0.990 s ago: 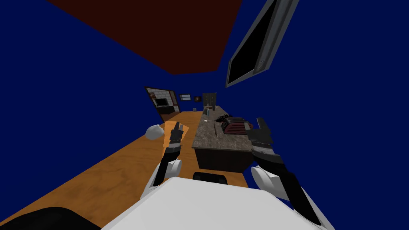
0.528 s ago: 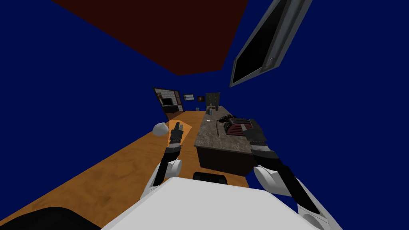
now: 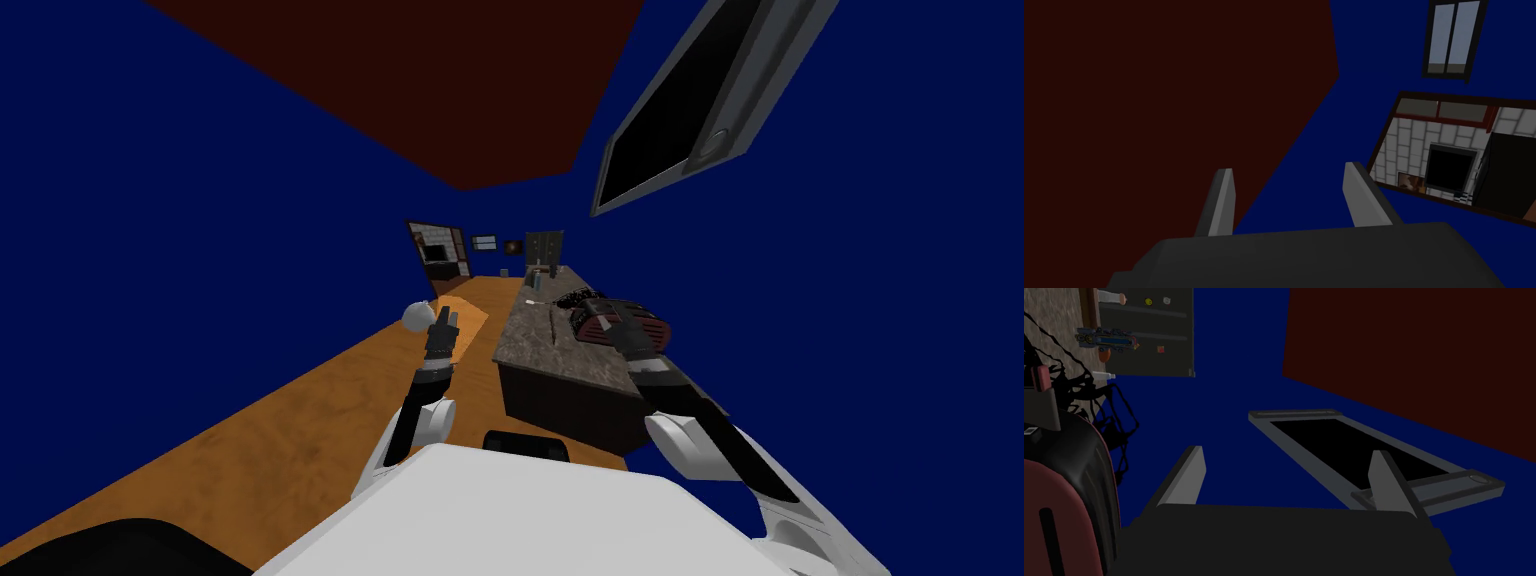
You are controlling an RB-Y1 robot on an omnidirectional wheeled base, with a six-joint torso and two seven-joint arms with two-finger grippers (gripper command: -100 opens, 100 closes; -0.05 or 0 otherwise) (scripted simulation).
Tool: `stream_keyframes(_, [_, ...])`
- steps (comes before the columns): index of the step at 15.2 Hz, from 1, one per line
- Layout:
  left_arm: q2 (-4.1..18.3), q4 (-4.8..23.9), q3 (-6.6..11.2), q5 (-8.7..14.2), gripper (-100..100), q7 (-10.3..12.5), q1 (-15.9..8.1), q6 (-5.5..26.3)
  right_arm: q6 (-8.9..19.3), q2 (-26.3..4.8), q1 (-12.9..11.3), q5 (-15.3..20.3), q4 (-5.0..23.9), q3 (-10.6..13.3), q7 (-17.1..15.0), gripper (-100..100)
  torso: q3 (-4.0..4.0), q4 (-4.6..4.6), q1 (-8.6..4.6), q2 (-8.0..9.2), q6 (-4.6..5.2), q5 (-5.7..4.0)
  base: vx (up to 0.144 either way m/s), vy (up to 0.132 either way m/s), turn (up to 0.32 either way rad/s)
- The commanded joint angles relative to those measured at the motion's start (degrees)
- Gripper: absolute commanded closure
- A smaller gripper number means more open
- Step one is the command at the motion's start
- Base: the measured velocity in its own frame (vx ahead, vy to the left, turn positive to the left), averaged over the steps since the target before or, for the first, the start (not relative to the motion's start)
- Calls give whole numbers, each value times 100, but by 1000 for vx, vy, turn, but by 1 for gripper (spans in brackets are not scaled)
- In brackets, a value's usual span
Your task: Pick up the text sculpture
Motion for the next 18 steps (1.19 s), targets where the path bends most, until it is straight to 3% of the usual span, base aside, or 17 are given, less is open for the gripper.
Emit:
stream_keyframes(1, [0, 0, 0, 0, 0, 0, 0, 0, 162, -286, -52, -155, 110, 5, 67, -100, 0, 0, 0, 0, 0, 0, -15, -19, 250])
stream_keyframes(2, [0, 0, 0, 0, 0, 0, 0, 0, 162, -302, -52, -155, 110, 5, 67, -100, 0, 0, 0, -1, 1, 0, -10, -18, 99])
stream_keyframes(3, [0, 0, 1, 0, 0, 0, 1, 0, 382, -508, -125, -393, 273, 0, 139, -100, 0, 0, 1, -1, 4, 0, -15, -14, 230])
stream_keyframes(5, [0, 0, 0, 0, 0, 0, 0, 0, 523, -779, -197, -601, 444, -1, 216, -100, 0, 0, 0, -1, 1, 0, -21, -18, 276])
stream_keyframes(7, [0, 0, 0, 0, 0, 0, 0, 0, 612, -979, -197, -644, 444, -1, 216, -100, 0, 0, -1, -1, 0, 1, -19, -23, 208])
stream_keyframes(8, [0, 0, 1, 0, 0, 0, 1, 0, 854, -1154, -270, -889, 622, 2, 297, -100, 0, 0, -1, -1, 4, 0, -17, -18, 256])
stream_keyframes(10, [0, 0, 0, 0, 0, 0, 0, 0, 854, -1320, -270, -906, 622, 2, 297, -100, -1, 0, -1, -1, 1, 0, -17, -23, 173])
stream_keyframes(11, [0, 0, 1, 0, 0, 0, 1, 0, 1104, -1488, -341, -1144, 807, 9, 382, -100, 0, 0, -1, -1, 5, 0, -17, -18, 236])
stream_keyframes(13, [0, 0, 0, 0, 0, 0, 0, 0, 1104, -1660, -341, -1179, 807, 9, 382, -100, -1, 0, -2, -2, 0, 0, -18, -23, 214])
stream_keyframes(14, [0, 0, 1, 0, 0, 0, 1, 0, 1326, -1864, -412, -1425, 997, 22, 471, -100, -1, 0, -2, -2, 4, 0, -23, -23, 283])
stream_keyframes(15, [0, 0, 0, 0, 0, 0, 0, 0, 1363, -1998, -412, -1460, 997, 22, 471, -100, -1, 0, -2, -1, -1, 0, -24, -25, 308])
stream_keyframes(16, [0, 0, 0, 0, 0, 0, 0, 0, 1510, -2128, -481, -1642, 1192, 39, 563, -100, 0, 0, -2, -1, 0, 0, -28, -30, 414])
stream_keyframes(18, [0, 0, 0, 0, 0, 0, 0, 0, 1629, -2331, -481, -1750, 1192, 39, 563, -100, 0, 0, -5, 0, 0, -1, -24, -31, 206])
